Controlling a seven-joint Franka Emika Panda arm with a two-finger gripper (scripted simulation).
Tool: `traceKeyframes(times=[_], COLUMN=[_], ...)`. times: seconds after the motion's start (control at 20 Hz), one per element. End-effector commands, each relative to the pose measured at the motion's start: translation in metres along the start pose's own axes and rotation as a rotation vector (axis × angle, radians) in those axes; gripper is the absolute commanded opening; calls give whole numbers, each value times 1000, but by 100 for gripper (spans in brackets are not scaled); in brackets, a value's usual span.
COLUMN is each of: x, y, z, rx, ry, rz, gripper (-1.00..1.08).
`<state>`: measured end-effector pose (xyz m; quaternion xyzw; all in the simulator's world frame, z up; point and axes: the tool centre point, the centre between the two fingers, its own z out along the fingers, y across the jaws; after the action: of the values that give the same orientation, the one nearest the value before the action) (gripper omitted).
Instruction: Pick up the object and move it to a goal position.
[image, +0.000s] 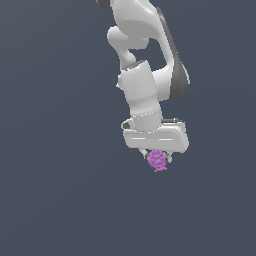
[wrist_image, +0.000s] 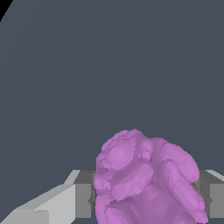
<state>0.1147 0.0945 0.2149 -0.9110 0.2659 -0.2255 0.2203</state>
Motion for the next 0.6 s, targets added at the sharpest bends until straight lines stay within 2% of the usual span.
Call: traceKeyframes(times=[0.0,0.55], x=[10,43], y=[-15,-69], z=[-9,-53], rx=[48,229], ry=[19,84], rz=[-23,-107], gripper=[-100,-100])
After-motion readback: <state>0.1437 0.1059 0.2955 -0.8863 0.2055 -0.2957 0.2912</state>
